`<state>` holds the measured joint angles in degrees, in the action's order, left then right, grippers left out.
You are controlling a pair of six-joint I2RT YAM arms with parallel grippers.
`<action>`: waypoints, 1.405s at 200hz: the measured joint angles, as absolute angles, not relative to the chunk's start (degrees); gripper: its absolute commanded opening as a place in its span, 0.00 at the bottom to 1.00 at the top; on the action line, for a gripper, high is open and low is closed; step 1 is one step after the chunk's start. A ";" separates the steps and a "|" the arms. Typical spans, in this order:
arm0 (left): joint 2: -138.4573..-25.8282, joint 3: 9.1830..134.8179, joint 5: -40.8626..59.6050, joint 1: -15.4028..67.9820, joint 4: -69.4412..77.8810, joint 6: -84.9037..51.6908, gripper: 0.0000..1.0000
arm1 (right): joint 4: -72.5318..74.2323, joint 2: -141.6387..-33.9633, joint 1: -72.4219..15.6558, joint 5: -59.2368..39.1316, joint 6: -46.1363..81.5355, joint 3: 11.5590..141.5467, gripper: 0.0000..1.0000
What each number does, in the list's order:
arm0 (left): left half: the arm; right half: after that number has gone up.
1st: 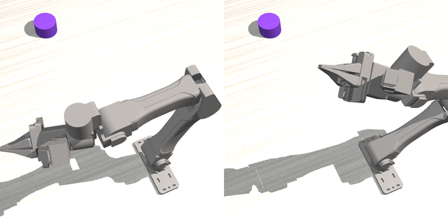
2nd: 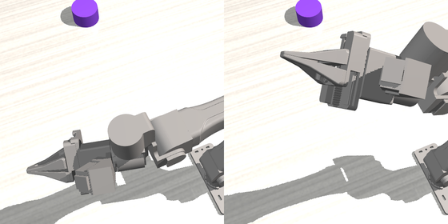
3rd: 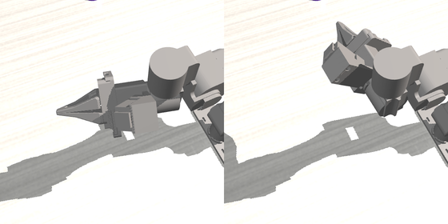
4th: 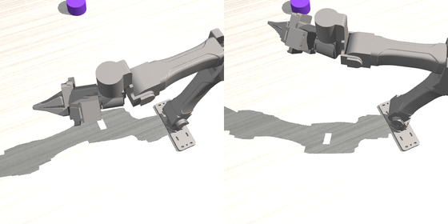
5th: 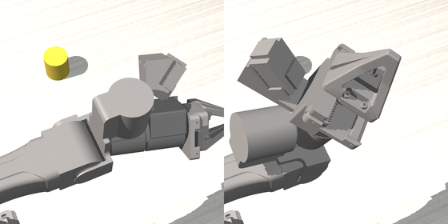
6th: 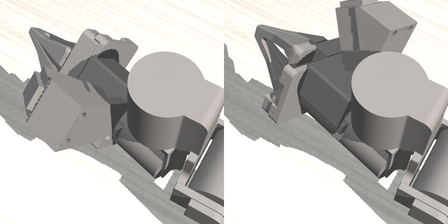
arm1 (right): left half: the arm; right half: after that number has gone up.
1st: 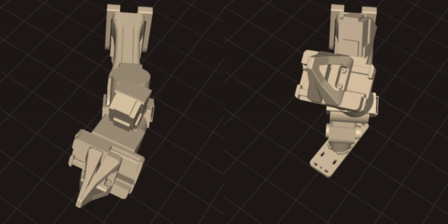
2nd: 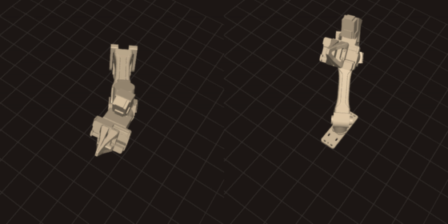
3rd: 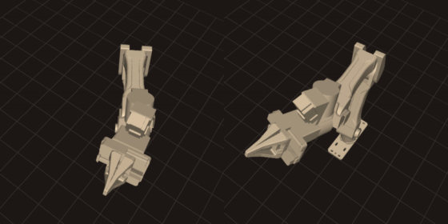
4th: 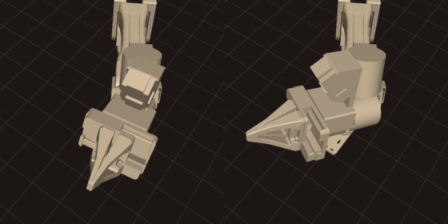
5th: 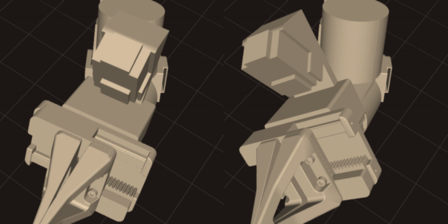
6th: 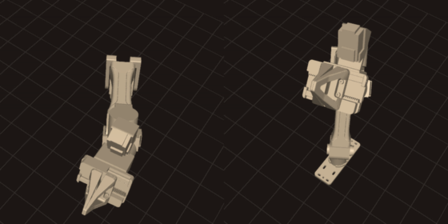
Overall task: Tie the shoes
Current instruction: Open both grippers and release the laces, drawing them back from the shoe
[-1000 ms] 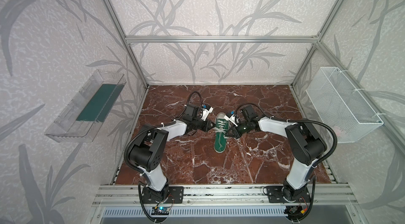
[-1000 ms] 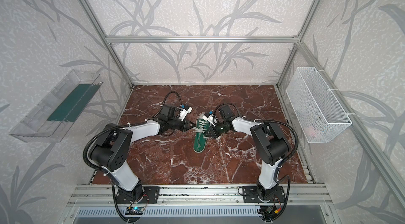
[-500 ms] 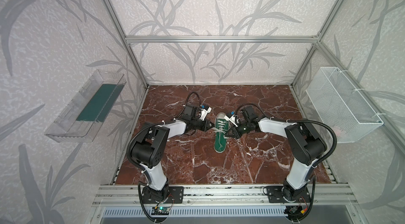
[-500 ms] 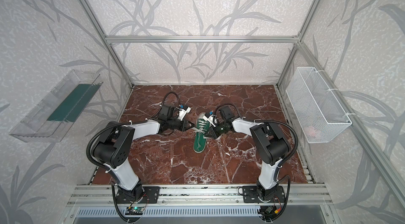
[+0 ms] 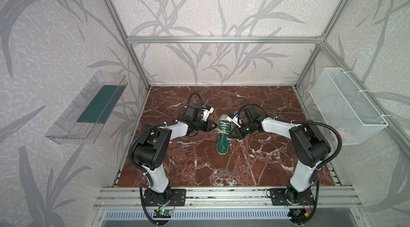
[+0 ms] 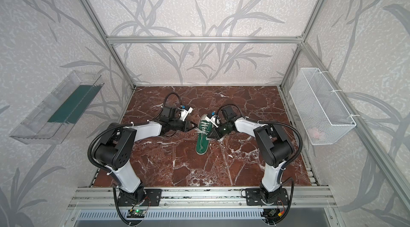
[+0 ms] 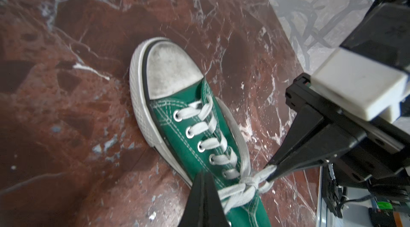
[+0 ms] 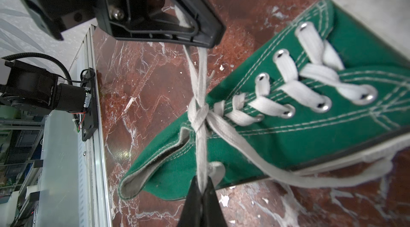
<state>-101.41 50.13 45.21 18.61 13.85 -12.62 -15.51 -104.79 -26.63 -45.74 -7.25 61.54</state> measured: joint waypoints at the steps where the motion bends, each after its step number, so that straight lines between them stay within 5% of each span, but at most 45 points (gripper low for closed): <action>1: -101.41 50.02 45.21 18.59 14.04 -12.67 0.22 | -15.62 -104.79 -26.63 -45.74 -7.20 61.58 0.34; 28: -101.41 46.35 45.19 17.50 21.65 -16.69 0.49 | -18.68 -104.77 -26.63 -44.95 -7.35 62.30 0.44; 68: -100.27 42.54 44.84 16.80 28.21 -20.01 0.59 | -22.26 -103.13 -25.91 -43.53 -7.60 62.30 0.49; 200: -97.17 35.24 43.81 16.73 34.92 -23.00 0.61 | -19.92 -97.47 -29.50 -43.24 3.29 61.87 0.54; 281: -96.92 33.98 43.13 16.71 36.27 -23.83 0.62 | -17.65 -104.64 -35.24 -32.84 12.93 63.48 0.57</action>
<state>-96.92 33.98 43.13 16.71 36.27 -23.83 -17.65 -104.64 -35.24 -32.84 12.93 63.48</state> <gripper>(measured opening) 0.614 0.565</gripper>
